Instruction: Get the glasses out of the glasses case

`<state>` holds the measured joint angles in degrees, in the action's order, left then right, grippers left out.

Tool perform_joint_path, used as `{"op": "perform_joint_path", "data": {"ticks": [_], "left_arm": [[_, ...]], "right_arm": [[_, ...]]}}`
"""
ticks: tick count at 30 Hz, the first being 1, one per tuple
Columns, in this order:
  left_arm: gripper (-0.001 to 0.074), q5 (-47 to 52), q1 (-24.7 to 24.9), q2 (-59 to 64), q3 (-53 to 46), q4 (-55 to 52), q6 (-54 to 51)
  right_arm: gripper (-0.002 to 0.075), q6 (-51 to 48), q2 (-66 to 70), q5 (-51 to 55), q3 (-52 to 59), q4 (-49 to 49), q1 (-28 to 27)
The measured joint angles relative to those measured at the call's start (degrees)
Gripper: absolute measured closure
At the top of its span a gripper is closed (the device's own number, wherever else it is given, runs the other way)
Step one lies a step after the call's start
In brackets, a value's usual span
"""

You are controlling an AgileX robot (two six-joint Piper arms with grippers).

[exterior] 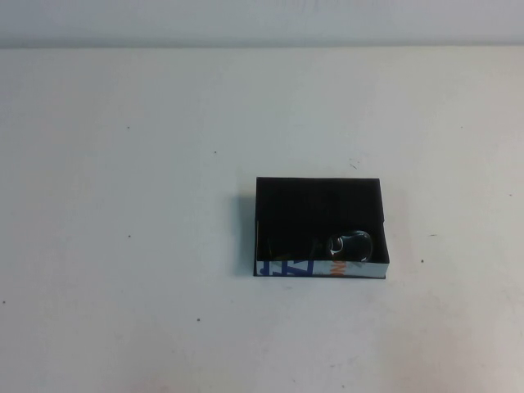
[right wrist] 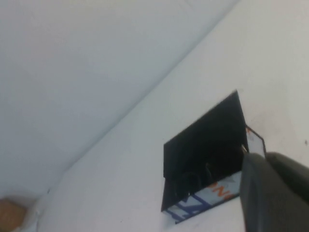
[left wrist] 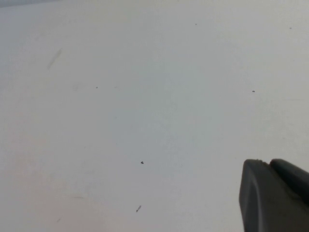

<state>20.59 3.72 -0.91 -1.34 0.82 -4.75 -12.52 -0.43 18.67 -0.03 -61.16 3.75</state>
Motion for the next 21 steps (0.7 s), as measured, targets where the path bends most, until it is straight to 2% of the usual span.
{"op": "perform_joint_path", "data": {"ticks": [4, 9, 12, 21], "left_arm": [[0.0739, 0.0, 0.0, 0.0, 0.0, 0.0, 0.0], [0.0739, 0.0, 0.0, 0.0, 0.0, 0.0, 0.0], [0.0739, 0.0, 0.0, 0.0, 0.0, 0.0, 0.0], [0.0739, 0.0, 0.0, 0.0, 0.0, 0.0, 0.0]], "right_arm": [[0.0743, -3.2, 5.4, 0.8, -8.5, 8.0, 0.0], [0.0743, -4.4, 22.1, 6.5, -25.5, 25.2, 0.0], [0.0743, -8.0, 33.7, 12.9, -36.0, 32.2, 0.0], [0.0743, -34.1, 64.3, 35.9, -63.8, 35.4, 1.3]]}}
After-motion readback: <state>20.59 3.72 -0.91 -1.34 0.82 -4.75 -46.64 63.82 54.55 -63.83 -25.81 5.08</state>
